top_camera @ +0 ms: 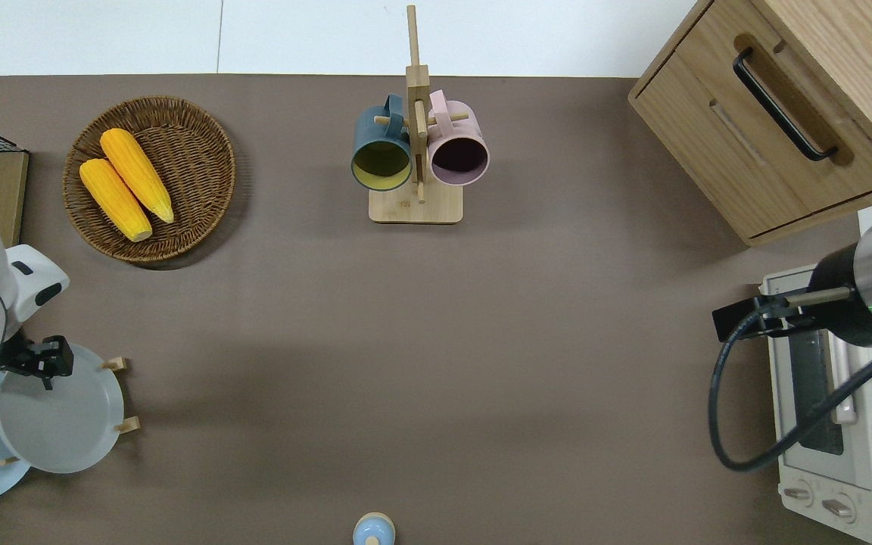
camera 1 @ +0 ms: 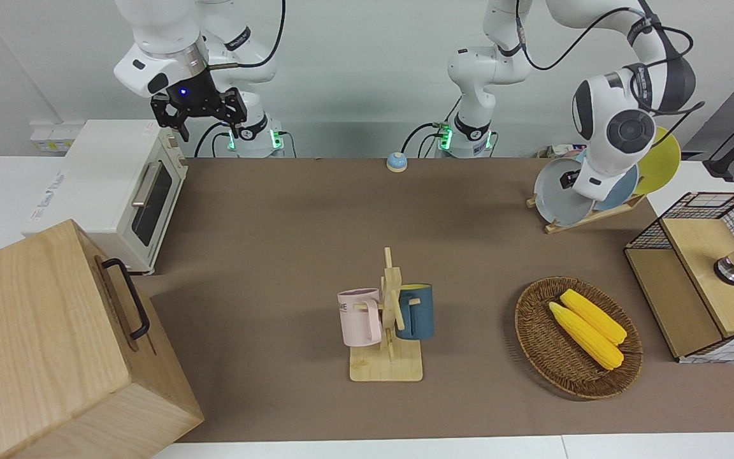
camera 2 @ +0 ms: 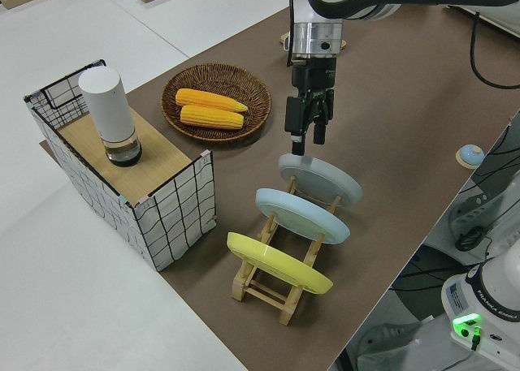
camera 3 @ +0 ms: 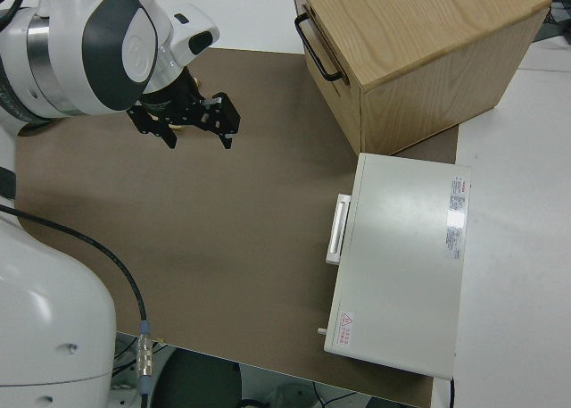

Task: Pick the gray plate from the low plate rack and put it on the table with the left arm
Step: 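Close the left gripper on the rim of the outer gray plate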

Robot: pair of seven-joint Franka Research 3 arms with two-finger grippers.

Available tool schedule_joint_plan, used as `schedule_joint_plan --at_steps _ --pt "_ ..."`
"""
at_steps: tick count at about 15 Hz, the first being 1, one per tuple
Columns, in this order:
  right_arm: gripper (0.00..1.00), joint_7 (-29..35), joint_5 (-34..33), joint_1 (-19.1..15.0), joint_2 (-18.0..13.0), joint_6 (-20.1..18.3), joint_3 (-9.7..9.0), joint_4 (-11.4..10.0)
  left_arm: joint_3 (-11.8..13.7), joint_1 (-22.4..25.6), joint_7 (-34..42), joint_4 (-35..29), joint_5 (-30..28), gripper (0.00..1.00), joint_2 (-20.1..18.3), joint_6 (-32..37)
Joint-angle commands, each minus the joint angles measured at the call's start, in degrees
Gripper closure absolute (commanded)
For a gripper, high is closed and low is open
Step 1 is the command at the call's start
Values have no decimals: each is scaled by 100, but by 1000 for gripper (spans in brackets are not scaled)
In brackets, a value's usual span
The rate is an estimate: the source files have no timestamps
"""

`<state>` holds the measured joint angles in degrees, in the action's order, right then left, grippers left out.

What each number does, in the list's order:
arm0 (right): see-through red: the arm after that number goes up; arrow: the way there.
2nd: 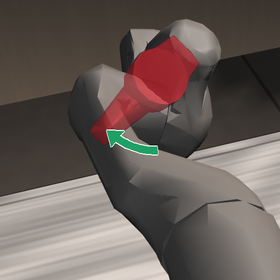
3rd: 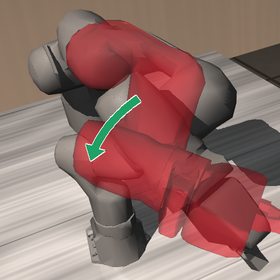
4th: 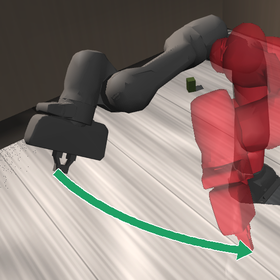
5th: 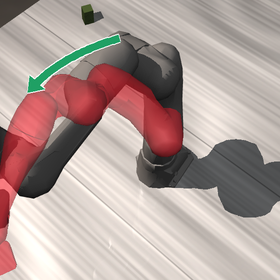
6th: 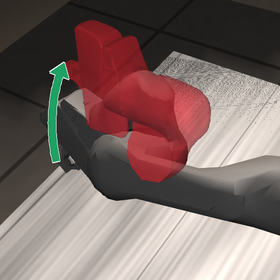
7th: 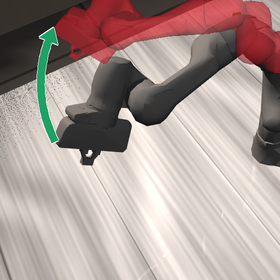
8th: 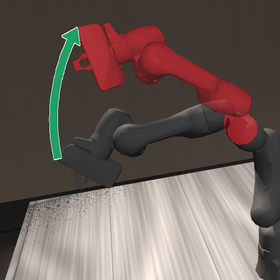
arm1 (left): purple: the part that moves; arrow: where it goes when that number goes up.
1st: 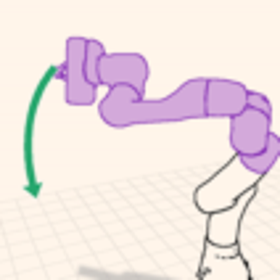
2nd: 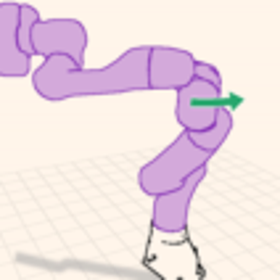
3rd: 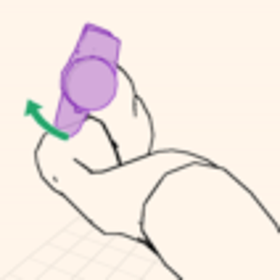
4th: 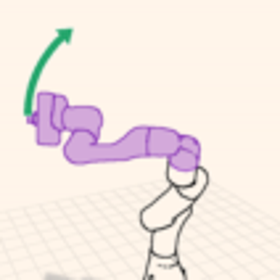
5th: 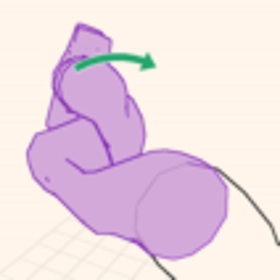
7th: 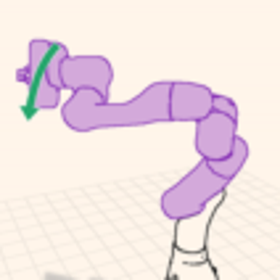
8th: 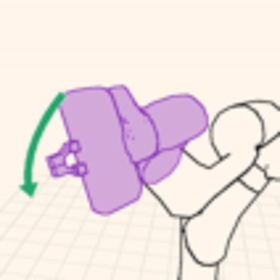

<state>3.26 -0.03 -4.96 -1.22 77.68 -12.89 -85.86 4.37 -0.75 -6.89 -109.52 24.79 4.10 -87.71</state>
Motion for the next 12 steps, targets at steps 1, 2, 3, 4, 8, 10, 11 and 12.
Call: schedule_joint_plan --at_steps 1,2,3,4,8,10,11,12 --pt "13 -19 20 -84 -27 -87 -38 35 29 -56 -76 10 193 376 310 17" --pt "11 -19 20 -76 -27 -87 -38 35 29 -48 -76 18 193 516 319 8" --pt "13 -19 20 -84 -27 -87 -38 35 37 -48 -76 18 193 666 354 -1" --pt "11 -19 20 -85 -27 -87 -38 35 37 -48 -76 18 193 798 363 8" --pt "13 -19 20 -76 -27 -87 -38 35 37 -56 -59 62 193 913 363 52" --pt "11 -19 20 -85 -27 -87 -38 35 29 -65 -41 106 193 921 346 52" --pt "11 -19 20 -76 -27 -87 -38 35 29 -65 11 159 193 927 320 78" --pt "11 -19 20 -76 -27 -87 -38 35 20 -74 29 255 193 940 311 209"
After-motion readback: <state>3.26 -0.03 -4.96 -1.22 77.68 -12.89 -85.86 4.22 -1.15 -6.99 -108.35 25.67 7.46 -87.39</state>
